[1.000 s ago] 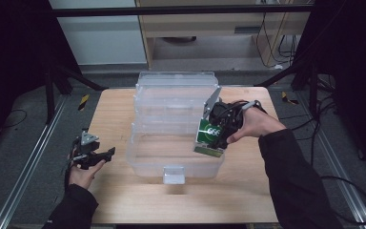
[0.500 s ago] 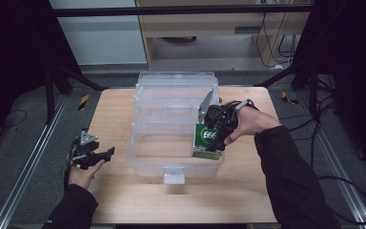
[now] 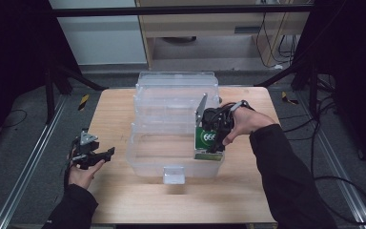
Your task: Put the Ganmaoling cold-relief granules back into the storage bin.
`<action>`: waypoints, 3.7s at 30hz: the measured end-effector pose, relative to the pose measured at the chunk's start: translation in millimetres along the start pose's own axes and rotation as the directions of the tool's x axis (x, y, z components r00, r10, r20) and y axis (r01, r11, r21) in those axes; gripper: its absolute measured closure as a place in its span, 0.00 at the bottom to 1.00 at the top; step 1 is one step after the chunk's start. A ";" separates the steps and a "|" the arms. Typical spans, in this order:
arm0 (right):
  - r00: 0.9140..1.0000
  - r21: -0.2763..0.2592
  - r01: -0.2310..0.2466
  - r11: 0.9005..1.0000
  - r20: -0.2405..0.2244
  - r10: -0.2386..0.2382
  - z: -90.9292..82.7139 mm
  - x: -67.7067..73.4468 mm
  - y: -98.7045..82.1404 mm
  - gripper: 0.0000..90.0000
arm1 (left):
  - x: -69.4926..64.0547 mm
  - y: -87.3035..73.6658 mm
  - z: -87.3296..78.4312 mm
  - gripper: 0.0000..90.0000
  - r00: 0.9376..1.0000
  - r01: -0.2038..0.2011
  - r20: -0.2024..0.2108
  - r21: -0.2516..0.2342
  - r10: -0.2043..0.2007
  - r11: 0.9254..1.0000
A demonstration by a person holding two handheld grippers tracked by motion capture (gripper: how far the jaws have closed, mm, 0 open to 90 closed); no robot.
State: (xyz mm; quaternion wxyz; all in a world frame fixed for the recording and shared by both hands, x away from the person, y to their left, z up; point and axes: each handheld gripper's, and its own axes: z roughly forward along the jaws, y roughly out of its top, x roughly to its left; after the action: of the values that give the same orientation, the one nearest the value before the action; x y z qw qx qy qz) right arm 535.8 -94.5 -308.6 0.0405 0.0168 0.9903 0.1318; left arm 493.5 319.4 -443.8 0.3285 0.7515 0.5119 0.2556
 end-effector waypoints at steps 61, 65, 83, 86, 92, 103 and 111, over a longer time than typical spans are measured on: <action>1.000 -0.023 0.015 1.000 -0.002 -0.015 21.2 -4.2 -4.1 0.21 | -1.0 -0.2 1.4 0.34 1.000 -0.010 0.004 0.007 0.010 1.000; 1.000 0.000 0.022 1.000 0.002 -0.022 26.5 -4.5 -3.6 0.21 | -1.4 -0.1 1.2 0.34 1.000 -0.013 0.004 0.007 0.013 1.000; 0.999 0.035 -0.004 0.999 -0.039 0.005 53.0 -5.0 -7.4 0.20 | -1.1 -0.4 1.8 0.34 1.000 -0.014 0.005 0.010 0.014 1.000; 0.999 0.028 0.006 1.000 -0.043 -0.005 55.4 -6.1 -9.2 0.20 | -1.2 -0.4 1.8 0.34 1.000 -0.015 0.005 0.010 0.015 1.000; 0.999 0.021 0.008 1.000 -0.045 -0.007 62.2 -6.6 -11.9 0.19 | -1.2 -0.4 1.9 0.34 1.000 -0.014 0.006 0.011 0.014 1.000; 0.999 0.017 0.004 1.000 -0.034 -0.003 67.6 -5.0 -14.4 0.19 | -1.5 -0.5 2.3 0.34 1.000 -0.015 0.007 0.012 0.015 1.000; 1.000 0.008 -0.016 1.000 -0.020 0.016 67.4 -3.4 -16.2 0.18 | -1.6 -0.5 2.7 0.34 1.000 -0.015 0.010 0.014 0.015 1.000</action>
State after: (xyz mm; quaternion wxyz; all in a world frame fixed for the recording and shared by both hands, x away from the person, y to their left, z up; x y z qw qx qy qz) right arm 544.4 -92.8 -377.4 0.0292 0.0237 0.9910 0.1284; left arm 494.6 317.4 -446.1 0.3238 0.7588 0.5064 0.2508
